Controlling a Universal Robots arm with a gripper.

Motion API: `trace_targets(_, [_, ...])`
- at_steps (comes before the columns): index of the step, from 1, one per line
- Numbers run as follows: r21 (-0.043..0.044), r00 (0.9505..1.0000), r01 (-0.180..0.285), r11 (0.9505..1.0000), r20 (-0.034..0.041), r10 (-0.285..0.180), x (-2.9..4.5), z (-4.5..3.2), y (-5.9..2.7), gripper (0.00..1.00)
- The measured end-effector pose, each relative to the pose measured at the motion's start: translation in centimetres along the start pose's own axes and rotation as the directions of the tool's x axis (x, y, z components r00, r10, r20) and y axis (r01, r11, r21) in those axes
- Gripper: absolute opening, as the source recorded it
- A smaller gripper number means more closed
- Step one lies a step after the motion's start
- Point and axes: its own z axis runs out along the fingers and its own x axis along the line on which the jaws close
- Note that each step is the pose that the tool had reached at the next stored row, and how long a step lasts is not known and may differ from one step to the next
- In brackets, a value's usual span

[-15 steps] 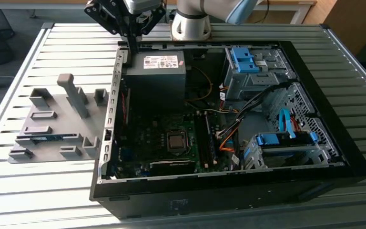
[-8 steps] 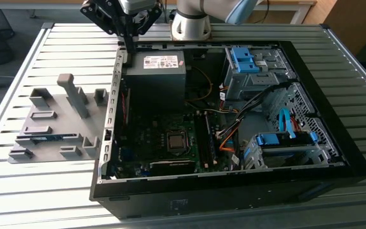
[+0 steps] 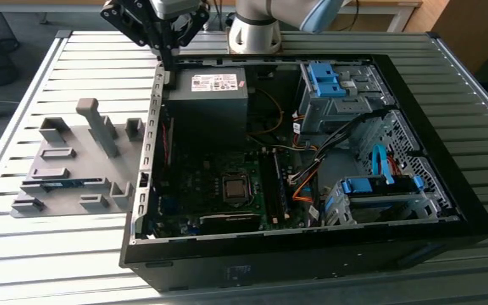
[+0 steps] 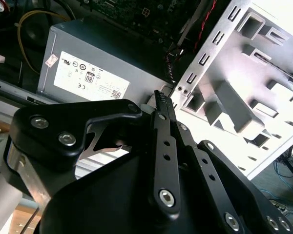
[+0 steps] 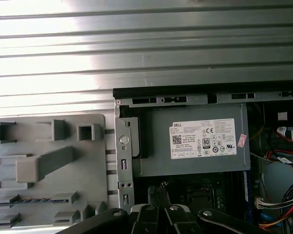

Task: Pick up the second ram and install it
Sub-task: 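Reach for the second ram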

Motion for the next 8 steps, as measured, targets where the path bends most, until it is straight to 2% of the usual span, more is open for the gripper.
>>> trace_targets(8, [0.0000,1.0000,0.000,1.0000,0.0000,0.000,0.69,-0.02,-0.05,0.11])
